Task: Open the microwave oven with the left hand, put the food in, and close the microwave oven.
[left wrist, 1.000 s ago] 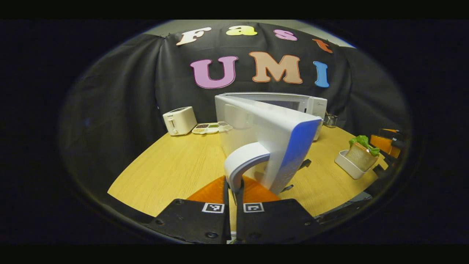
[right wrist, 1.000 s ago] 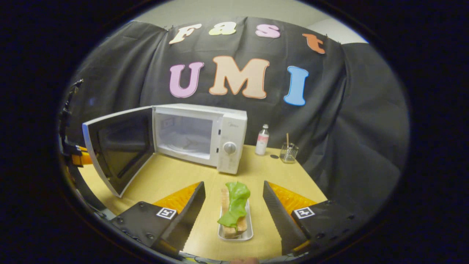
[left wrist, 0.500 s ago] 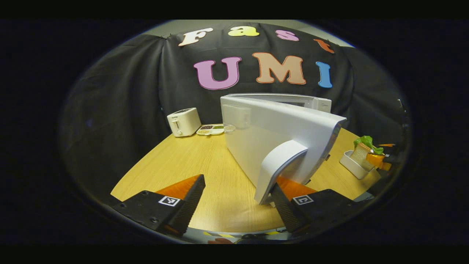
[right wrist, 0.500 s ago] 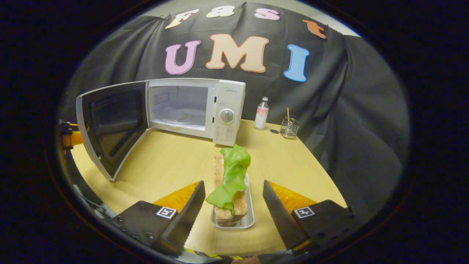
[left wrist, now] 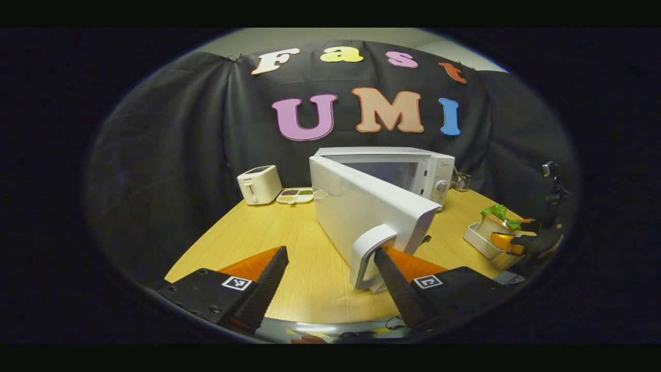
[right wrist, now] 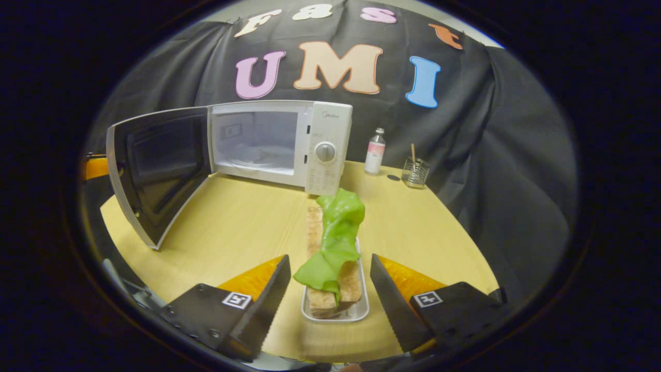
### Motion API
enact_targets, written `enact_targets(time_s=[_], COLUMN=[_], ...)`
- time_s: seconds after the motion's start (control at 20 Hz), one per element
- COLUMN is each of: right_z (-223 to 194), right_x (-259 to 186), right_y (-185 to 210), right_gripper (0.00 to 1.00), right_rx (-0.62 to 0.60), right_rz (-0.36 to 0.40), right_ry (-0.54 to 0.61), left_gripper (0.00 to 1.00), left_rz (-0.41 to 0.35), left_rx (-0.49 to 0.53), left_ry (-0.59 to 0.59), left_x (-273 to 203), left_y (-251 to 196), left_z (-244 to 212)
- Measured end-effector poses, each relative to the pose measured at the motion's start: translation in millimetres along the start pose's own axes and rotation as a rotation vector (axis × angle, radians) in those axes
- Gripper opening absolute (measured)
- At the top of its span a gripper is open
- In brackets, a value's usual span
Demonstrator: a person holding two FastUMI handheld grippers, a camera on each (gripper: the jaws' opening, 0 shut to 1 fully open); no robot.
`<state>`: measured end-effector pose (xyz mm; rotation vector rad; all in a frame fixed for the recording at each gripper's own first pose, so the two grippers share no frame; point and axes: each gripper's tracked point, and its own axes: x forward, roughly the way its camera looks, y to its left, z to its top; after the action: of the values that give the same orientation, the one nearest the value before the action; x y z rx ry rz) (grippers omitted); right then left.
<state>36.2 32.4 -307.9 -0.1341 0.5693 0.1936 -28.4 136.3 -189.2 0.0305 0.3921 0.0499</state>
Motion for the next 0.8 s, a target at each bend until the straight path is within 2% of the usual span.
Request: enact_targets(time_s=[0.1, 0.15, 0.2, 0.3, 0.35, 0.55, 0.65, 0.7, 0.75, 0.8], right_z=[-3.2, -4.1, -7.8, -8.7, -7.3, -15.5, -10.8, -11.7, -8.9, -5.7], right_x=[2.8, 1.3, 3.0, -1.3, 1.0, 8.2, -1.0, 1.7, 2.2, -0.6], right_y=[-2.0, -0.4, -1.2, -3.0, -0.9, 5.1, 4.2, 5.0, 4.2, 1.4], right_gripper=[0.94, 0.75, 0.69, 0.73, 0.58, 0.57, 0.35, 0.42, 0.36, 0.36], right_rx=[0.01, 0.019, 0.022, 0.012, 0.011, 0.007, -0.012, -0.018, -0.016, -0.016], right_rz=[0.0, 0.004, 0.004, 0.002, 0.005, 0.018, 0.01, 0.012, 0.013, -0.001], right_ry=[0.008, 0.017, 0.029, 0.031, 0.032, 0.056, 0.055, 0.059, 0.058, 0.054], left_gripper=[0.96, 0.95, 0.96, 0.95, 0.95, 0.96, 0.96, 0.98, 0.96, 0.95], left_rz=[-0.01, -0.014, -0.015, -0.031, -0.035, -0.046, -0.044, -0.045, -0.045, -0.04], left_rx=[0.005, 0.005, 0.004, -0.008, -0.01, -0.003, 0.013, 0.012, 0.005, -0.003], left_ry=[-0.022, -0.029, -0.025, -0.034, -0.036, -0.062, -0.07, -0.075, -0.086, -0.099], left_x=[-6.6, -8.2, -10.4, -14.8, -17.3, -29.9, -35.1, -37.6, -40.5, -43.7], left_y=[-4.6, -5.9, -6.9, -12.5, -13.8, -16.5, -14.8, -15.8, -16.2, -15.5], left_z=[9.0, 11.4, 11.3, 17.4, 20.5, 32.4, 37.6, 41.0, 46.9, 52.6])
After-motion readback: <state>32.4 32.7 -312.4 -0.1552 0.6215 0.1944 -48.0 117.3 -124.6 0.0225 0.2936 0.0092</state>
